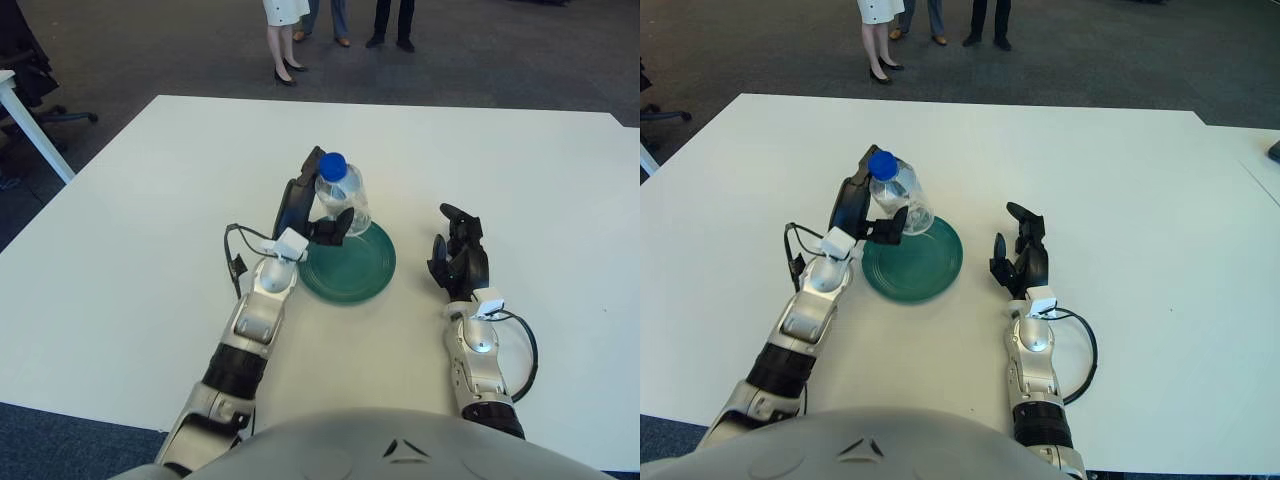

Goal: Put the bottle into the plate.

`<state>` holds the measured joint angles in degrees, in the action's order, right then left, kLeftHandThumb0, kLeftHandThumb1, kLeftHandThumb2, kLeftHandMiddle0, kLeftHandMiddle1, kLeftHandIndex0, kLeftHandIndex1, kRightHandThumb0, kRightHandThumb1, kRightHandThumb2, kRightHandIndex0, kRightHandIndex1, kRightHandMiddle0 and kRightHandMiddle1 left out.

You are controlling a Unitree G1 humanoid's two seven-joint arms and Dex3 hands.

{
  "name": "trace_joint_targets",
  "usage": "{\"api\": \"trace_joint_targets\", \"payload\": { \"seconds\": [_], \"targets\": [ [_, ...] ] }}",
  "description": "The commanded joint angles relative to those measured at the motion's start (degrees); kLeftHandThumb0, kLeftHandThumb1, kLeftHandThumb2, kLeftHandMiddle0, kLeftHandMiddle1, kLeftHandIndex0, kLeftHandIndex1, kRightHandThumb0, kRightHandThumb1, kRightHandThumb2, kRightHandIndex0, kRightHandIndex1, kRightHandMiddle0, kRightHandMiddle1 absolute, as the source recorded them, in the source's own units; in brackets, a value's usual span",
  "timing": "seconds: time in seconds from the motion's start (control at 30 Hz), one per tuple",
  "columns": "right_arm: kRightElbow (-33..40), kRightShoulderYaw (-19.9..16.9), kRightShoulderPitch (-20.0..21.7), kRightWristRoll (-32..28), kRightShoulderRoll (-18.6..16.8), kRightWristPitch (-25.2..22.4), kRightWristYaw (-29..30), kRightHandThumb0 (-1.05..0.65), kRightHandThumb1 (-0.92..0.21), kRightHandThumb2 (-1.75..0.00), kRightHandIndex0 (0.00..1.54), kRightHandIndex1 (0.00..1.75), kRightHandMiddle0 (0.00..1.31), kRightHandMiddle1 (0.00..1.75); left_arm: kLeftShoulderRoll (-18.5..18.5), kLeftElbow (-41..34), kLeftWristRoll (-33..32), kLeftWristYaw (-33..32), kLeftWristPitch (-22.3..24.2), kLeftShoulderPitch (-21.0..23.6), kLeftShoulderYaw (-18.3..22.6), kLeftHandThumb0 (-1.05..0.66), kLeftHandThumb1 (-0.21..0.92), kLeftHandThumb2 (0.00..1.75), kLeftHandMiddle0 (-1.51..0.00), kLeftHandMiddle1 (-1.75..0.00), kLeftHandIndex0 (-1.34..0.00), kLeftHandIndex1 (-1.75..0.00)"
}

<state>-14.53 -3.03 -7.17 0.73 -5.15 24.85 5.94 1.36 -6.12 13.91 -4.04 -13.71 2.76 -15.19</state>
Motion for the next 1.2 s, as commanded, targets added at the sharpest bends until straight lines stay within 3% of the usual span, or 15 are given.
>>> {"api": "trace_joint_targets", "payload": {
  "seconds": [0.0, 0.13, 0.27, 0.6, 0.87, 1.17],
  "targets": [
    [-3.2, 0.1, -3.0, -0.3, -0.9, -3.0, 0.4, -0.51, -0.92, -0.59, 0.52, 0.02, 0.15, 1.02, 1.1, -3.9, -0.3, 2.6, 1.8, -3.8, -1.2, -0.46, 0.34, 1.28, -1.17, -1.75, -0.58, -1.75],
    [-3.5, 0.0, -2.6, -0.3, -0.9, -3.1, 0.6, -0.51, -0.92, -0.59, 0.52, 0.02, 0.15, 1.02, 1.8, -7.1, -0.9, 4.8, 4.0, -7.7, -1.9, -0.46, 0.34, 1.28, -1.17, -1.75, -0.58, -1.75],
    [-3.7, -0.1, -2.4, -0.3, -0.9, -3.1, 0.9, -0.51, -0.92, -0.58, 0.52, 0.02, 0.15, 1.03, 1.9, -8.2, -1.0, 6.0, 5.7, -8.8, -1.8, -0.46, 0.34, 1.28, -1.16, -1.75, -0.58, -1.75],
    [-4.1, -0.4, -2.0, -0.6, -0.4, -2.8, 0.8, -0.52, -0.92, -0.59, 0.51, 0.01, 0.1, 1.0, 0.9, -3.7, -1.0, 5.9, 5.0, -8.1, -1.0, -0.45, 0.35, 1.27, -1.16, -1.75, -0.58, -1.75],
    [-4.2, -0.8, -1.6, -0.7, -0.4, -2.6, 1.0, -0.51, -0.92, -0.6, 0.52, 0.01, 0.14, 1.01, -0.2, -3.7, -2.4, 6.4, 8.0, -8.2, -0.5, -0.46, 0.34, 1.28, -1.16, -1.75, -0.58, -1.75],
    [-4.5, -0.9, -1.3, -0.6, -0.6, -2.6, 1.2, -0.5, -0.92, -0.61, 0.52, 0.01, 0.15, 1.01, -0.1, -3.4, 0.2, 5.2, 10.4, -6.9, 0.2, -0.46, 0.33, 1.29, -1.16, -1.75, -0.59, -1.75]
  ]
}}
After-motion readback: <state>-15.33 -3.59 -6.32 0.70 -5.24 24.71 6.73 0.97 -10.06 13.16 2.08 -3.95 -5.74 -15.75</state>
